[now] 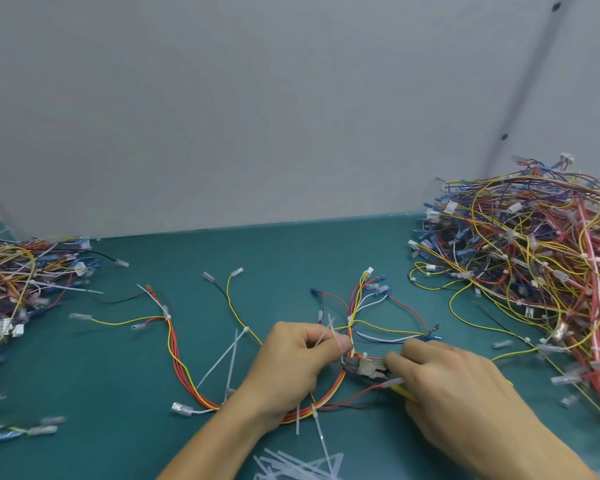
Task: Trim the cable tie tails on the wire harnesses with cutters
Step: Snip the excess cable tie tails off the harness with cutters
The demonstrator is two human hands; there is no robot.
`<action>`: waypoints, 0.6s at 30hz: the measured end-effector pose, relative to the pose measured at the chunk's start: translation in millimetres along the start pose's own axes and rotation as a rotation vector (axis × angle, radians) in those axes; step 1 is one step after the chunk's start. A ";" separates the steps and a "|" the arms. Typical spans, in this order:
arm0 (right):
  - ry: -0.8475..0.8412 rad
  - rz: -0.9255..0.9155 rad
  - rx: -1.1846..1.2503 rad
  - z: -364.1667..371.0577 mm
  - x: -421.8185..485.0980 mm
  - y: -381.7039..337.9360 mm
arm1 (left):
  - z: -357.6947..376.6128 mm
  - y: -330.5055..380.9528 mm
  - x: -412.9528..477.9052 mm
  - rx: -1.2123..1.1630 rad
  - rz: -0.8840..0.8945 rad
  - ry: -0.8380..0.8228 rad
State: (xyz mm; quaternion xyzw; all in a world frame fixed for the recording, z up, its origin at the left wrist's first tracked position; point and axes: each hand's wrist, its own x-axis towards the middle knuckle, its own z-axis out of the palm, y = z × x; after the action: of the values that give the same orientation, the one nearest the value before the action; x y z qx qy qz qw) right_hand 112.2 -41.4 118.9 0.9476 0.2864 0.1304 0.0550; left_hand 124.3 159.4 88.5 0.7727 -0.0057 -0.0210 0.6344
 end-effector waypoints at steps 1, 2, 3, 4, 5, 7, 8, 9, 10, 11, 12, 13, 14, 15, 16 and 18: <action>-0.013 0.001 0.004 -0.4 0.7 0.7 | -0.1 0.1 0.1 0.003 0.002 0.001; -0.025 0.008 0.010 0.0 1.1 1.8 | 0.1 0.2 0.1 0.009 0.004 0.002; -0.044 0.009 0.012 -1.0 1.9 1.9 | 0.2 0.3 0.0 0.011 0.007 0.004; -0.060 0.001 0.010 -4.5 3.4 0.9 | 0.4 0.5 -0.2 0.010 0.008 0.007; -0.078 -0.010 0.017 -3.5 3.2 0.8 | 0.4 0.9 -0.6 0.008 0.008 0.008; -0.129 -0.014 0.027 -4.1 5.4 0.7 | 0.0 1.7 -1.5 0.000 -0.001 0.005; -0.149 -0.004 0.046 -4.6 5.9 0.9 | -0.3 1.8 -1.7 -0.008 -0.013 0.004; -0.154 0.007 0.058 -4.6 6.4 0.7 | -0.8 2.2 -1.8 -0.027 -0.029 0.007; -0.193 0.030 0.068 -4.0 6.5 0.4 | -1.3 3.0 -1.8 -0.058 -0.050 0.010; -0.232 0.048 0.071 -2.7 6.6 0.6 | -1.9 4.3 -1.5 -0.103 -0.073 0.011; -0.258 0.068 0.071 -0.2 6.1 1.5 | -2.5 5.9 -1.3 -0.158 -0.092 0.013; -0.257 0.084 0.081 0.9 6.9 2.3 | -3.1 8.3 -1.4 -0.219 -0.106 0.021; -0.247 0.100 0.094 0.9 8.1 3.2 | -3.9 11.2 -1.5 -0.286 -0.118 0.034; -0.235 0.108 0.090 2.1 7.3 5.3 | -5.0 14.6 -1.5 -0.355 -0.129 0.052; -0.222 0.120 0.092 1.4 7.1 7.9 | -6.7 18.1 -1.7 -0.418 -0.135 0.073; -0.188 0.158 0.082 1.2 5.2 13.1 | -13.3 26.1 -4.3 -0.493 -0.128 0.116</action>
State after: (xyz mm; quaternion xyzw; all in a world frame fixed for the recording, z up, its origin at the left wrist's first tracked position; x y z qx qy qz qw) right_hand 123.6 -49.3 121.2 0.9767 0.2096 0.0332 0.0322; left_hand 121.0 167.4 116.8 0.5935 0.0847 -0.0176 0.8002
